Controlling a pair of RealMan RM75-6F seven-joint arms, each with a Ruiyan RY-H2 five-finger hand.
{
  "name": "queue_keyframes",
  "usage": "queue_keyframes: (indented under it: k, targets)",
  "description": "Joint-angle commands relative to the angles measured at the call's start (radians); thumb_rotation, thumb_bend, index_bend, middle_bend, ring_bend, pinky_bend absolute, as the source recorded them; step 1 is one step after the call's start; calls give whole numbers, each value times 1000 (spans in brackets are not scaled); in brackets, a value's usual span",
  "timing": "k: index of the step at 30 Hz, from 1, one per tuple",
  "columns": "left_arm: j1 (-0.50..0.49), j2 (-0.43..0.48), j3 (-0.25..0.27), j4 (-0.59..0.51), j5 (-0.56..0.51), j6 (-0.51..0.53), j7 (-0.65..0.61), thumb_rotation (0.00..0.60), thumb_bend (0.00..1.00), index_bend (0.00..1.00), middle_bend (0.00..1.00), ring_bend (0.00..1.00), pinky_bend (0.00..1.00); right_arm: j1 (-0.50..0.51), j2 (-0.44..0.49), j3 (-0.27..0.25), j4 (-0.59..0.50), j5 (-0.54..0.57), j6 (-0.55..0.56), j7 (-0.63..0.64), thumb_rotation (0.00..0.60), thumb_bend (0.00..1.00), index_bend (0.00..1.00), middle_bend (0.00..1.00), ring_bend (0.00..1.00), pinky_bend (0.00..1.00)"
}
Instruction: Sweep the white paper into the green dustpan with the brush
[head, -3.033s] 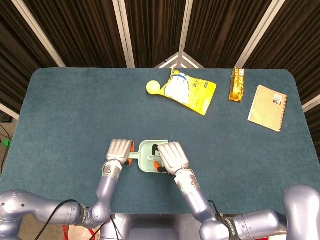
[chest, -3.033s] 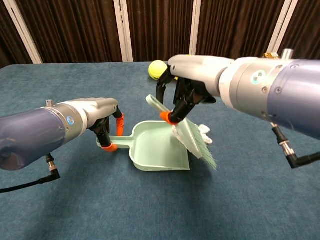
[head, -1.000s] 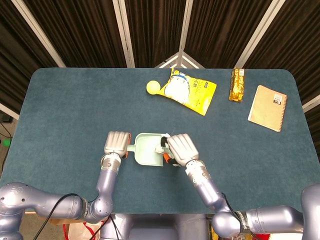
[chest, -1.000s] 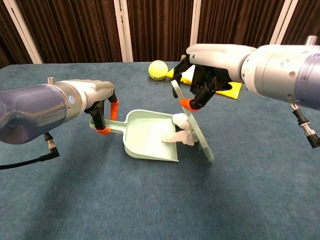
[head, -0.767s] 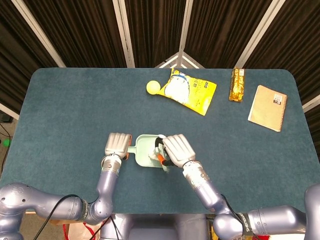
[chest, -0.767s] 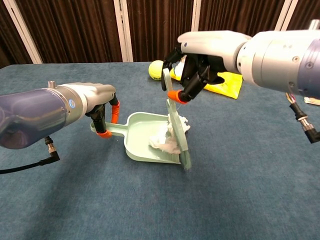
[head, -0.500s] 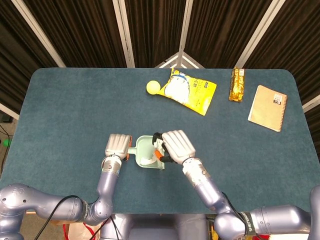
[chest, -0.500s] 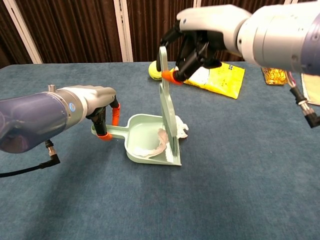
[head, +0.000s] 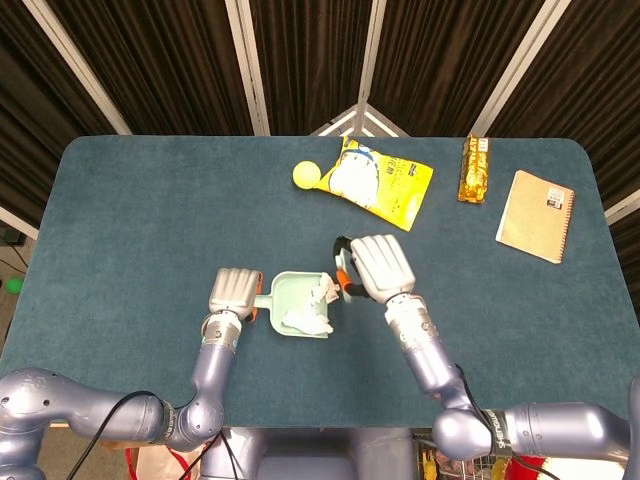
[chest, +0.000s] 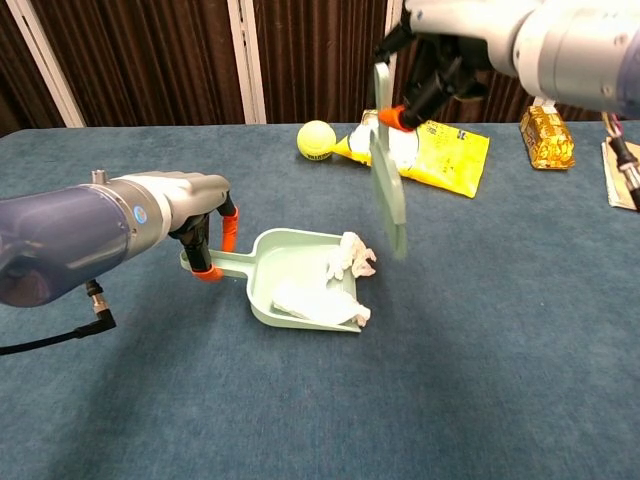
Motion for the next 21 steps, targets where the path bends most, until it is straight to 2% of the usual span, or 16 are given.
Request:
queue_keyframes:
  k: [1, 10, 21]
  targets:
    - [-1, -1, -2, -2, 0, 2, 1, 600, 649, 768, 1000, 1000, 1000, -12, -7, -43, 22, 5, 0, -19, 600, 495, 814, 946, 968, 911]
    - [-1, -6, -3, -10, 3, 12, 5, 600, 649, 768, 1000, 1000, 1000, -5, -47, -85, 35, 5, -28, -34, 600, 495, 814, 946, 968, 912]
    - [2, -12, 1, -6, 5, 6, 2, 600, 649, 768, 1000, 1000, 1000, 12, -85, -70, -32, 10, -42, -17, 600, 495, 814, 946, 968, 911]
